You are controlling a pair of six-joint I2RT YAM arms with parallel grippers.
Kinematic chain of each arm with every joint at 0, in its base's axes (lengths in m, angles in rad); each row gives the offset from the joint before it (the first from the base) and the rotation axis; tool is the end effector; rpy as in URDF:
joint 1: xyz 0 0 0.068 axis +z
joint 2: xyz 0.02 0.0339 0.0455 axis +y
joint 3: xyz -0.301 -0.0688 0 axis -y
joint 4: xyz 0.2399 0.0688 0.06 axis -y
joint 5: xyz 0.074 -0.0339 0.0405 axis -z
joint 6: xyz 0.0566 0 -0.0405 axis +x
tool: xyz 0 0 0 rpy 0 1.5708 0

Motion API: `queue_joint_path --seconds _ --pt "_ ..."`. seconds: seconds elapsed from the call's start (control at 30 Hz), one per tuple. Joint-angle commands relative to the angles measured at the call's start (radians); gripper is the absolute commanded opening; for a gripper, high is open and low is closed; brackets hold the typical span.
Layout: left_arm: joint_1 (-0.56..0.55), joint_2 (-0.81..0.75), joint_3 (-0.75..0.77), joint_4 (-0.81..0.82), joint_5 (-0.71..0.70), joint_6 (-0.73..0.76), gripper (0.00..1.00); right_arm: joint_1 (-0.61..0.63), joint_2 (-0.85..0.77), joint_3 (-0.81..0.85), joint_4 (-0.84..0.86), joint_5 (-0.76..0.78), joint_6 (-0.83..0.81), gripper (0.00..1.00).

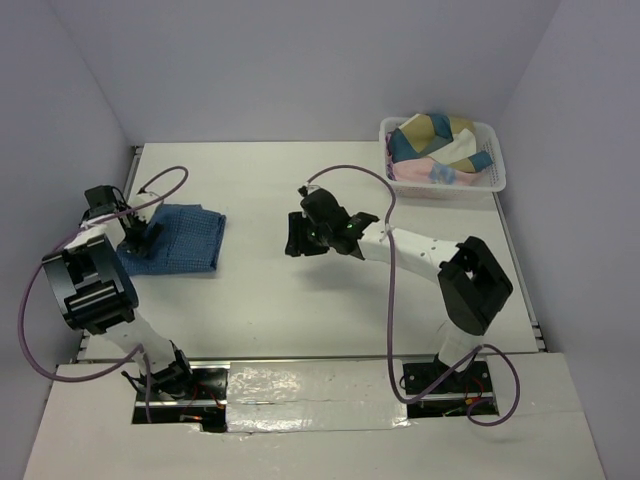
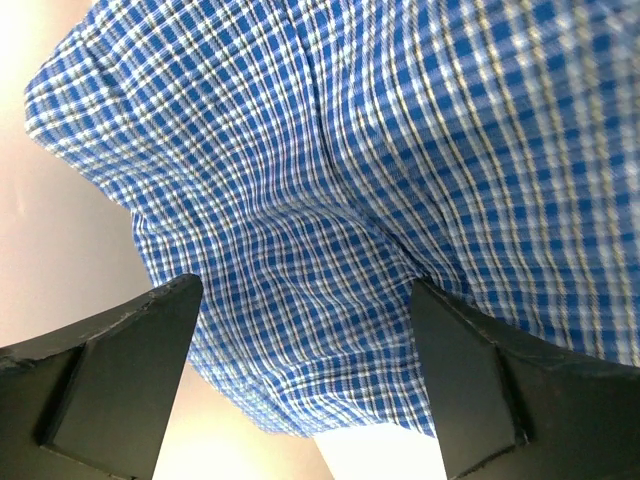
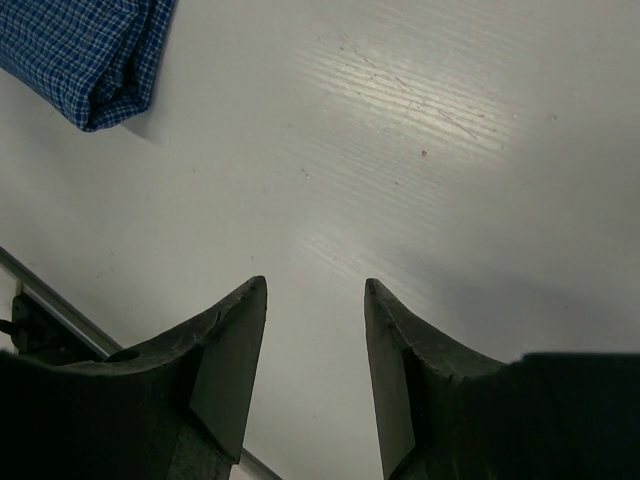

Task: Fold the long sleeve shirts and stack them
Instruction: Neatly place the folded shirt to the corner

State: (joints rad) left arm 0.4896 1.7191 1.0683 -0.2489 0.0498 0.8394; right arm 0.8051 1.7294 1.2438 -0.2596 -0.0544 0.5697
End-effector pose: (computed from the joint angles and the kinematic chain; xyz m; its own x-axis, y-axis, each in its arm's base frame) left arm 0.3304 0.1729 0.2114 -0.7909 0.4208 -0.4443 0.2189 0.8725 0.4368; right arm 0.2775 0.2931 0.2633 -0.7989 -0.0539 -0.5990 -0.3760 0.8221 0.4275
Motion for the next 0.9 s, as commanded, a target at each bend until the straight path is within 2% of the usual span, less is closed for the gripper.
queue_joint_path --seconds 0.0,0.1,0.23,0.27,0.33,0.4,0.5,0.6,0.8,0.87 --pt "0.004 -0.104 0.050 -0.064 0.083 0.018 0.99 -0.006 -0.093 -0.018 -0.020 0.051 -0.031 0.52" --pt "0.006 -0.179 0.120 -0.150 0.162 -0.008 0.99 -0.009 -0.146 -0.043 -0.032 0.091 -0.040 0.56" --pt "0.004 -0.285 0.220 -0.323 0.234 -0.083 0.99 -0.024 -0.243 -0.107 -0.067 0.149 -0.044 0.68" --pt "0.004 -0.340 0.228 -0.363 0.246 -0.100 0.99 -0.026 -0.287 -0.150 -0.075 0.165 -0.042 0.69" --pt "0.006 -0.447 0.204 -0.472 0.274 -0.111 0.99 -0.030 -0.338 -0.234 -0.095 0.215 -0.021 0.77" --pt "0.004 -0.527 0.110 -0.551 0.292 -0.112 0.99 -0.037 -0.428 -0.302 -0.095 0.246 0.004 0.81" --pt "0.006 -0.670 -0.045 -0.634 0.303 -0.086 0.99 -0.050 -0.566 -0.435 -0.095 0.290 0.036 0.81" --pt "0.006 -0.812 -0.187 -0.662 0.263 -0.083 0.99 -0.052 -0.724 -0.559 -0.148 0.373 0.079 0.85" --pt "0.006 -1.028 -0.418 -0.630 0.220 -0.104 0.99 -0.055 -0.916 -0.707 -0.188 0.422 0.136 0.85" --pt "0.006 -1.062 -0.445 -0.564 0.122 -0.129 0.99 -0.055 -0.956 -0.737 -0.190 0.430 0.157 0.85"
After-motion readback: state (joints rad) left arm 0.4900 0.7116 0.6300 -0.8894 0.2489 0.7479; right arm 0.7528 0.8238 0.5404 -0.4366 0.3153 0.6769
